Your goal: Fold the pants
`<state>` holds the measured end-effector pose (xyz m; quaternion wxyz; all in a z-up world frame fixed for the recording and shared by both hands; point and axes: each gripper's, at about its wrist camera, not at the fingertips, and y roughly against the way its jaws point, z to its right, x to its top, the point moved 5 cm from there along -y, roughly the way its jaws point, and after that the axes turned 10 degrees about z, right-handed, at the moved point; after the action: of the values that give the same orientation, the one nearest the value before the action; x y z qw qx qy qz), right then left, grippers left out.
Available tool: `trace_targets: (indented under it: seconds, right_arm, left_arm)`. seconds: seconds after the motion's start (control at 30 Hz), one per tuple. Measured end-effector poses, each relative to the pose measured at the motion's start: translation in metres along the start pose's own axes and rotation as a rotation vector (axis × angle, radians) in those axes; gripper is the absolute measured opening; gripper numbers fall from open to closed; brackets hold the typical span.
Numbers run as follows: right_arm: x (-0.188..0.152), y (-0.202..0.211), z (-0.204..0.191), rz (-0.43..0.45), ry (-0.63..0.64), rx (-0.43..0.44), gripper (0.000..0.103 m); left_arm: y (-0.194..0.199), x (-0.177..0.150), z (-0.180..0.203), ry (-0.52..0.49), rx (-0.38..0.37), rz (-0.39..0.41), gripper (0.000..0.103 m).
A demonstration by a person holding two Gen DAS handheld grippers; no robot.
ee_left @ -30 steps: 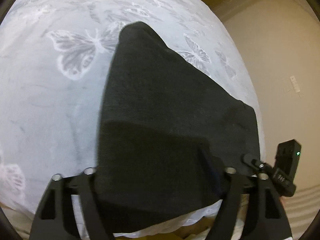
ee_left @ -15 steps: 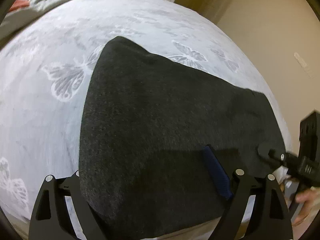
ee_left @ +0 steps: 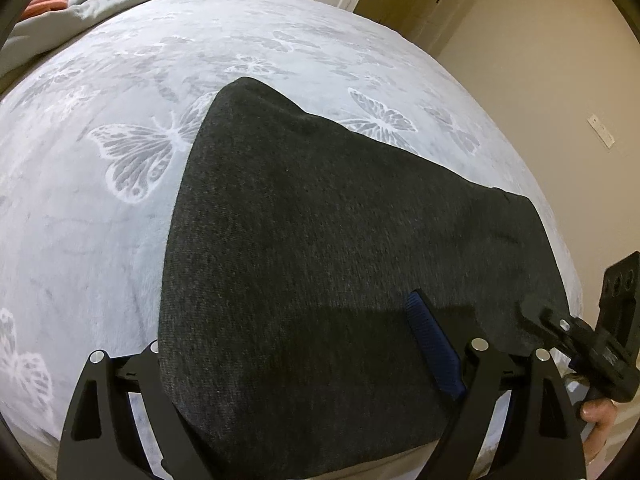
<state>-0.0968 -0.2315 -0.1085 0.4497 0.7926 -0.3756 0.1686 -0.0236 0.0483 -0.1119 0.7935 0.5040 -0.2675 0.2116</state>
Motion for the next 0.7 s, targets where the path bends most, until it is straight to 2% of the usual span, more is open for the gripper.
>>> trace_targets:
  seconds: [0.03, 0.07, 0.1, 0.13, 0.23, 0.3, 0.33, 0.4, 0.47, 0.6, 0.7]
  right_arm:
    - [0.001, 0.002, 0.004, 0.009, -0.011, -0.021, 0.060]
    - [0.003, 0.004, 0.010, 0.013, -0.038, -0.022, 0.055]
    - [0.004, 0.006, 0.016, 0.011, -0.074, 0.001, 0.044]
    - [0.004, 0.007, 0.019, 0.008, -0.105, 0.020, 0.041]
    - [0.004, 0.007, 0.016, 0.004, -0.088, 0.016, 0.038]
    - [0.005, 0.007, 0.013, 0.006, -0.071, 0.003, 0.038]
    - [0.005, 0.007, 0.013, 0.005, -0.075, 0.004, 0.037]
    - [0.005, 0.007, 0.015, 0.000, -0.092, 0.007, 0.036]
    - [0.006, 0.010, 0.014, 0.001, -0.108, 0.028, 0.032]
    - [0.008, 0.035, 0.000, 0.010, -0.132, 0.138, 0.030]
    - [-0.008, 0.038, -0.002, -0.035, -0.066, 0.099, 0.033]
  left_arm:
    - [0.002, -0.001, 0.000, 0.003, 0.000, 0.000, 0.085]
    - [0.002, 0.000, 0.000, 0.001, 0.001, -0.001, 0.084]
    - [0.001, -0.001, 0.000, -0.002, 0.003, -0.002, 0.084]
    - [0.001, -0.001, 0.001, -0.009, 0.010, -0.003, 0.084]
    - [-0.002, 0.000, 0.005, -0.027, 0.030, -0.002, 0.079]
    - [-0.002, 0.000, 0.005, -0.032, 0.037, -0.002, 0.073]
    - [-0.001, 0.001, 0.004, -0.033, 0.038, 0.001, 0.066]
    - [0.001, 0.003, 0.004, -0.036, 0.046, 0.008, 0.052]
    - [0.009, 0.007, -0.001, -0.024, 0.062, 0.022, 0.017]
    - [0.039, 0.013, -0.010, 0.096, -0.096, 0.029, 0.016]
    - [0.033, -0.002, -0.018, 0.109, -0.070, -0.018, 0.018]
